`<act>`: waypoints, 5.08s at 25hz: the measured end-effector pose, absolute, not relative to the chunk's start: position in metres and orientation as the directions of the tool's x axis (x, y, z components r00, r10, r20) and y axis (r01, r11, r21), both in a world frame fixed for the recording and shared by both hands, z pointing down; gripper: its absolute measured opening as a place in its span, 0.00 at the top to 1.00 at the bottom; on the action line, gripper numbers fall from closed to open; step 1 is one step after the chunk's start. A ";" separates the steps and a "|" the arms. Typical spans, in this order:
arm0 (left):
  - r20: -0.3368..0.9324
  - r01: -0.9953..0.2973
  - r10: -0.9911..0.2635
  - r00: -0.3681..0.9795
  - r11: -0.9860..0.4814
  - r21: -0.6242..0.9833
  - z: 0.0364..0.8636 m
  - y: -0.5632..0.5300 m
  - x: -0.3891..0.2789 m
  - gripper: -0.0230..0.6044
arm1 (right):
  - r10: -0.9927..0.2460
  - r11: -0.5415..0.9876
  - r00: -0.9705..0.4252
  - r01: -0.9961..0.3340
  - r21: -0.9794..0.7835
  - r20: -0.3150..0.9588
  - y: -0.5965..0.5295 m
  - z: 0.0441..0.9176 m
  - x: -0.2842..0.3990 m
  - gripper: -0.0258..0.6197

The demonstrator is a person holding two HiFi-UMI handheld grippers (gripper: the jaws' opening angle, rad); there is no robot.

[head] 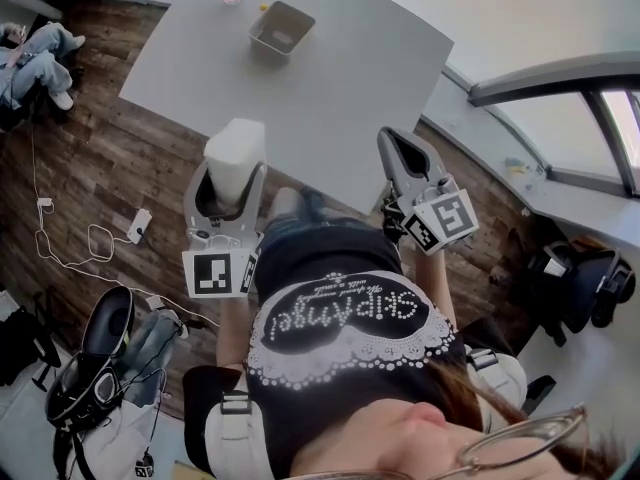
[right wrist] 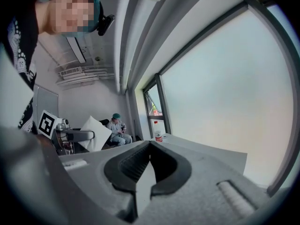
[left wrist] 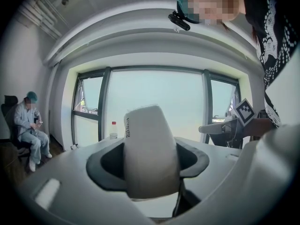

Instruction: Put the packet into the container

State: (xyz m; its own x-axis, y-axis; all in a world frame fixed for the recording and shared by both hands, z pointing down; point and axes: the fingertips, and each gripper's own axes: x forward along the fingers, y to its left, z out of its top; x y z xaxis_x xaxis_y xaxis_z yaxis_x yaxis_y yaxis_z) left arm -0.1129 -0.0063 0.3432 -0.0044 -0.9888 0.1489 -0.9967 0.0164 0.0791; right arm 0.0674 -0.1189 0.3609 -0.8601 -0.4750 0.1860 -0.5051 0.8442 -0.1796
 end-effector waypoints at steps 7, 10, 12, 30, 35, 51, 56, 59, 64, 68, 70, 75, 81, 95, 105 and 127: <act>0.135 -0.997 -0.991 0.022 -0.011 0.079 0.339 -0.015 -0.116 0.52 | -0.538 0.810 -0.821 -0.567 -0.153 0.193 -0.135 0.354 0.082 0.96; 0.139 -0.996 -0.990 0.032 -0.020 0.088 0.340 -0.017 -0.123 0.52 | -0.565 0.790 -0.802 -0.594 -0.151 0.194 -0.139 0.353 0.081 0.96; 0.141 -0.995 -0.989 0.042 -0.029 0.092 0.341 -0.019 -0.129 0.52 | -0.580 0.779 -0.792 -0.607 -0.157 0.190 -0.140 0.352 0.078 0.96; 0.150 -0.993 -0.984 0.092 -0.078 0.093 0.340 -0.041 -0.163 0.52 | -0.634 0.739 -0.752 -0.658 -0.147 0.180 -0.154 0.342 0.050 0.96; 0.138 -0.991 -0.985 0.106 -0.095 0.090 0.337 -0.053 -0.166 0.52 | -0.635 0.737 -0.750 -0.660 -0.147 0.188 -0.159 0.344 0.044 0.96; 0.083 -0.992 -0.989 0.121 -0.119 0.031 0.308 -0.097 -0.190 0.53 | -0.644 0.722 -0.739 -0.673 -0.162 0.201 -0.171 0.352 0.040 0.96; 0.066 -0.990 -0.989 0.136 -0.134 0.038 0.308 -0.134 -0.196 0.53 | -0.654 0.706 -0.729 -0.684 -0.183 0.203 -0.179 0.356 0.039 0.96; 0.069 -0.986 -0.984 0.164 -0.161 0.035 0.312 -0.157 -0.196 0.53 | -0.656 0.699 -0.723 -0.690 -0.187 0.216 -0.183 0.359 0.039 0.96; 0.094 -0.981 -0.976 0.195 -0.192 0.041 0.324 -0.190 -0.197 0.53 | -0.673 0.678 -0.705 -0.709 -0.196 0.225 -0.190 0.361 0.042 0.96; 0.112 -0.974 -0.968 0.226 -0.223 0.045 0.341 -0.212 -0.195 0.53 | -0.686 0.659 -0.688 -0.726 -0.198 0.239 -0.198 0.364 0.047 0.96; 0.127 -0.971 -0.963 0.237 -0.232 0.051 0.351 -0.222 -0.194 0.53 | -0.694 0.650 -0.678 -0.735 -0.194 0.243 -0.203 0.366 0.050 0.96; 0.158 -0.966 -0.953 0.257 -0.247 0.081 0.372 -0.243 -0.190 0.53 | -0.716 0.628 -0.659 -0.752 -0.199 0.232 -0.214 0.363 0.058 0.96; 0.214 -0.963 -0.940 0.265 -0.247 0.109 0.404 -0.265 -0.188 0.53 | -0.731 0.607 -0.641 -0.768 -0.206 0.235 -0.221 0.363 0.066 0.96; 0.334 -0.959 -0.900 0.281 -0.256 0.118 0.461 -0.289 -0.183 0.53 | -0.728 0.602 -0.636 -0.772 -0.206 0.255 -0.221 0.368 0.063 0.96; 0.434 -0.969 -0.867 0.245 -0.222 0.105 0.506 -0.303 -0.190 0.53 | -0.728 0.594 -0.631 -0.776 -0.213 0.269 -0.222 0.374 0.060 0.96; 0.646 -0.978 -0.742 0.181 -0.205 0.039 0.565 -0.318 -0.190 0.53 | -0.734 0.576 -0.619 -0.786 -0.227 0.279 -0.226 0.377 0.060 0.96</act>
